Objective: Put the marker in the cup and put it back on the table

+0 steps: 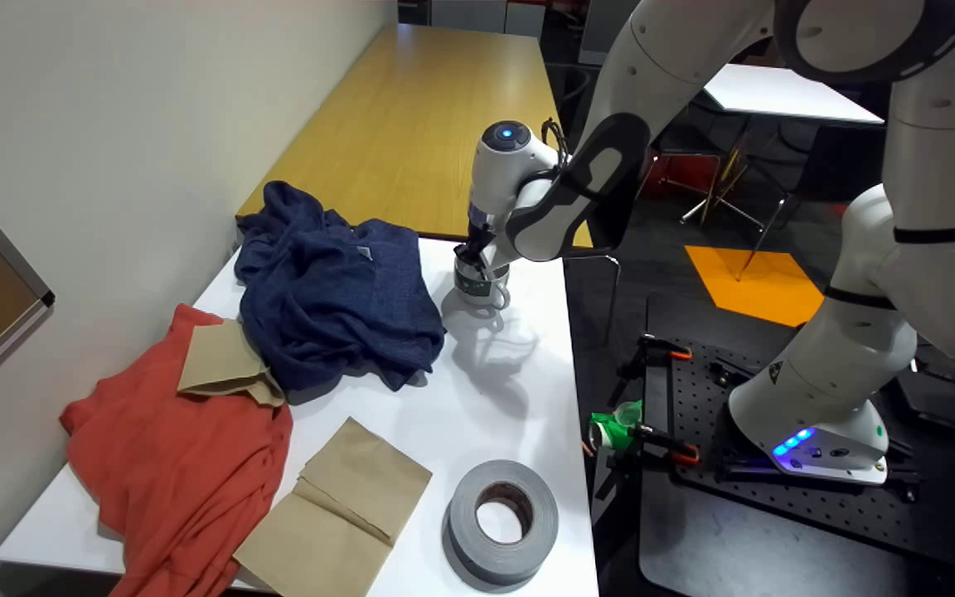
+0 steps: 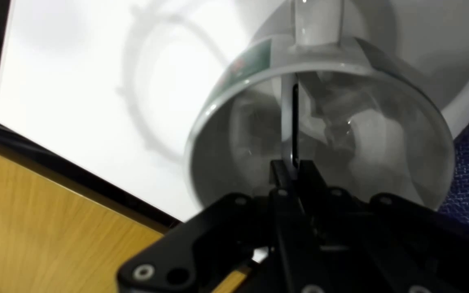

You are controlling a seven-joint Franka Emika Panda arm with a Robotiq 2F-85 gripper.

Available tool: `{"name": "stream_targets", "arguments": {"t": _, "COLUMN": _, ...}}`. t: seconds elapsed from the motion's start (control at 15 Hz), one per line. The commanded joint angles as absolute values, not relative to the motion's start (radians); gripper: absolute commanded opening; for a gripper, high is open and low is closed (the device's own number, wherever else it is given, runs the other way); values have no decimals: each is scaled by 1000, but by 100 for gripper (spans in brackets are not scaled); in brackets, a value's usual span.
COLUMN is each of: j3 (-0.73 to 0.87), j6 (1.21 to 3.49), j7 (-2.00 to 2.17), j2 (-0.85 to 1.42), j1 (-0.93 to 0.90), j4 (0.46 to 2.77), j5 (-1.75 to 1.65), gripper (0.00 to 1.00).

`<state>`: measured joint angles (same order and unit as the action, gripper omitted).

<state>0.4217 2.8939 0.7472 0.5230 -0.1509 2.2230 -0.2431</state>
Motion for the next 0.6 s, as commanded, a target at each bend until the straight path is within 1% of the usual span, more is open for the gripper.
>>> {"name": "stream_targets", "arguments": {"t": 0.0, "j3": 461, "j6": 2923, "j7": 730, "j2": 503, "j1": -188, "j4": 2244, "j5": -237, "gripper": 3}}
{"name": "stream_targets", "arguments": {"t": 0.27, "j3": 558, "j6": 2969, "j7": 755, "j2": 457, "j1": -278, "j4": 2290, "j5": -271, "gripper": 3}}
{"name": "stream_targets", "arguments": {"t": 0.53, "j3": 712, "j6": 3036, "j7": 757, "j2": 393, "j1": -429, "j4": 2361, "j5": -290, "gripper": 3}}
